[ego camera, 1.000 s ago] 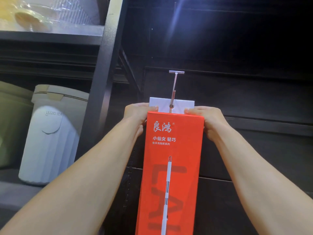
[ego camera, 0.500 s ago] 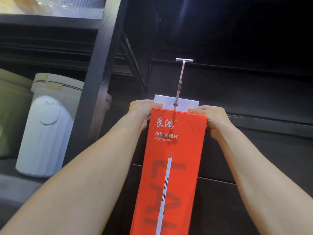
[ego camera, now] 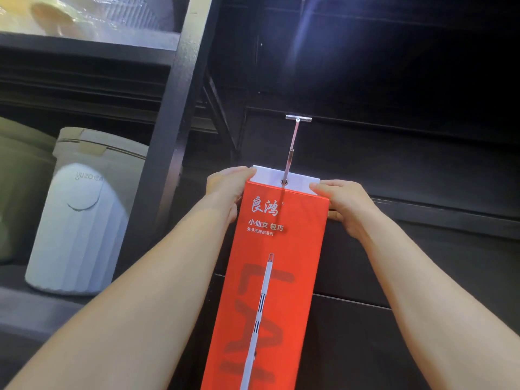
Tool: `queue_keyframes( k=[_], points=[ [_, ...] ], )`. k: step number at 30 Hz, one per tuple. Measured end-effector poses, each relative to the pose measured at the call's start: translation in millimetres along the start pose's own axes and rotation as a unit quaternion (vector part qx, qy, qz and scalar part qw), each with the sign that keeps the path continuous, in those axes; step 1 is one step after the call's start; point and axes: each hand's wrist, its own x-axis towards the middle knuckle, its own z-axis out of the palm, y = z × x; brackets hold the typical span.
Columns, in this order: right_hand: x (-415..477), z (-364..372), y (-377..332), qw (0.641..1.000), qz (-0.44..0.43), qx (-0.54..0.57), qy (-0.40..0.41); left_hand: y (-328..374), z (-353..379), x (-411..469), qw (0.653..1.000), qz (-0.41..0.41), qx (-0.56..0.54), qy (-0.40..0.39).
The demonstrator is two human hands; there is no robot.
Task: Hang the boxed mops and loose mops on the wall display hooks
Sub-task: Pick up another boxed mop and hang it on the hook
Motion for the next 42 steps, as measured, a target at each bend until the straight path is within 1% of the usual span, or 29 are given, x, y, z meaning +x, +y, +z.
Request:
queue_keyframes(
  k=[3,5,6,7,9,11,14,16,18,21,25,30,36,39,42],
  points=[
    [-15.6,0.5,-8.6,0.998,-0.014,-0.059,0.012,4.3,-3.2,-6.4,0.998,0.045,0.054,-0.005],
    [-30.5,3.0,-15.3,0.990,-0.037,-0.129,0.033,9.2,-7.4,-14.5,0.986,0.086,0.142,-0.010],
    [-40.9,4.8,-19.5,0.983,-0.049,-0.172,0.046,11.9,-9.8,-20.7,0.975,0.107,0.197,-0.009],
    [-53.5,7.0,-24.8,0.973,-0.060,-0.217,0.056,14.5,-12.1,-28.1,0.958,0.130,0.256,-0.013],
    [-76.2,10.4,-33.3,0.946,-0.081,-0.307,0.062,19.6,-16.9,-45.0,0.912,0.177,0.369,-0.031],
    [-97.1,12.7,-38.1,0.915,-0.096,-0.387,0.061,23.5,-21.8,-64.6,0.864,0.208,0.455,-0.058],
    [-129.7,16.5,-41.7,0.871,-0.096,-0.478,0.059,25.6,-28.0,-97.1,0.787,0.236,0.565,-0.079],
    [-153.9,17.3,-45.0,0.841,-0.091,-0.530,0.061,27.1,-29.3,-119.3,0.754,0.252,0.601,-0.084],
    [-177.8,13.9,-48.5,0.811,-0.075,-0.578,0.054,29.5,-28.2,-141.8,0.730,0.275,0.618,-0.094],
    [-211.3,-2.1,-53.8,0.779,-0.046,-0.623,0.050,30.0,-20.1,-175.7,0.694,0.290,0.646,-0.129],
    [-252.7,-41.2,-61.8,0.738,-0.008,-0.672,0.056,27.9,2.0,-223.8,0.665,0.300,0.656,-0.193],
    [-310.5,-105.7,-75.7,0.689,0.036,-0.720,0.082,21.2,40.0,-288.5,0.649,0.327,0.642,-0.244],
    [-395.7,-205.4,-95.3,0.640,0.087,-0.756,0.105,12.9,102.5,-391.0,0.650,0.359,0.595,-0.308],
    [-448.3,-259.1,-107.7,0.613,0.126,-0.772,0.108,6.6,137.6,-457.0,0.655,0.368,0.561,-0.346],
    [-505.8,-318.1,-117.0,0.584,0.161,-0.786,0.124,-0.4,171.4,-529.2,0.649,0.380,0.535,-0.386]
  ],
)
